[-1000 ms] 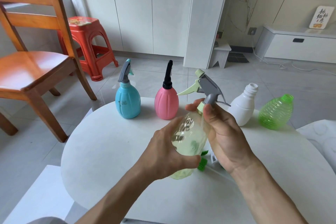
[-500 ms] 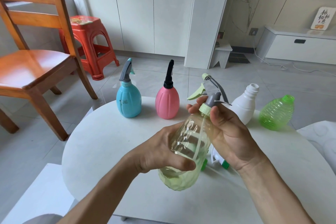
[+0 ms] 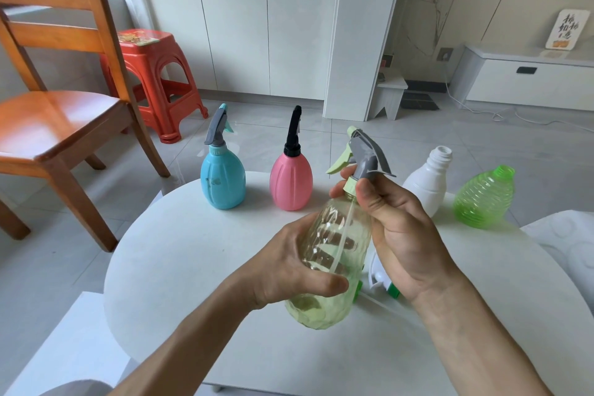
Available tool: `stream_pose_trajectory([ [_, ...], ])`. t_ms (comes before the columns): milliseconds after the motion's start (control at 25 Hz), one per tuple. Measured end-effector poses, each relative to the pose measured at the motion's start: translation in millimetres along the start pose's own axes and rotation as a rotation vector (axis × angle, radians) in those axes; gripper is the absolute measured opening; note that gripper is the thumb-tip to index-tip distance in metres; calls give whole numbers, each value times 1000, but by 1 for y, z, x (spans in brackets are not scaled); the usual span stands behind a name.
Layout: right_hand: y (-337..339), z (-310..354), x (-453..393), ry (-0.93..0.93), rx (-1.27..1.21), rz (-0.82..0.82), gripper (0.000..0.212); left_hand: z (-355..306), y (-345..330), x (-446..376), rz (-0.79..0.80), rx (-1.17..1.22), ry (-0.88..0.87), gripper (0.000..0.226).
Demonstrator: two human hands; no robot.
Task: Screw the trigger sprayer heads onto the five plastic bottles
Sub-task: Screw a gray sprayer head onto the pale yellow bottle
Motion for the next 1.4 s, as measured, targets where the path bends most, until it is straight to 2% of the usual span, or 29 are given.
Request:
stream_pose_trajectory([
  [160, 3, -2, -1, 10, 17, -26, 20, 3, -2, -4, -6, 1, 12, 62],
  [400, 14, -6, -3, 24, 80, -32, 26, 6, 1, -12, -55, -55, 25, 77],
  [520, 35, 8, -21, 121, 185, -99, 28, 11, 18, -13, -211, -83, 104, 79],
  [600, 55, 17, -43, 190, 290, -157, 19, 13, 36, -10, -364, -82, 126, 68],
  [680, 72, 18, -67, 226, 414, -210, 19, 15, 46, -8, -440, -61, 146, 55],
  [920, 76, -18, -116, 284, 709, -197, 22, 10, 48, -9, -466, -94, 101, 47],
  [1160, 90, -49, -115, 235, 768, -187, 17, 9, 41, -11, -421, -184, 87, 45],
  [1280, 94, -53, -109, 233, 794, -168, 25, 10, 35, -14, -391, -248, 100, 58],
  [1400, 96, -55, -109, 215, 805, -163, 32, 11, 29, -15, -370, -310, 94, 59],
])
Point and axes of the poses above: each hand's wrist, its own x-axis away from the middle knuckle, its own y-axis out of the back of the hand, z = x × y, the point moved 8 cm from there along -x, towards the middle knuckle, and after that the axes turned 12 degrees about y, right-handed, at the moved point
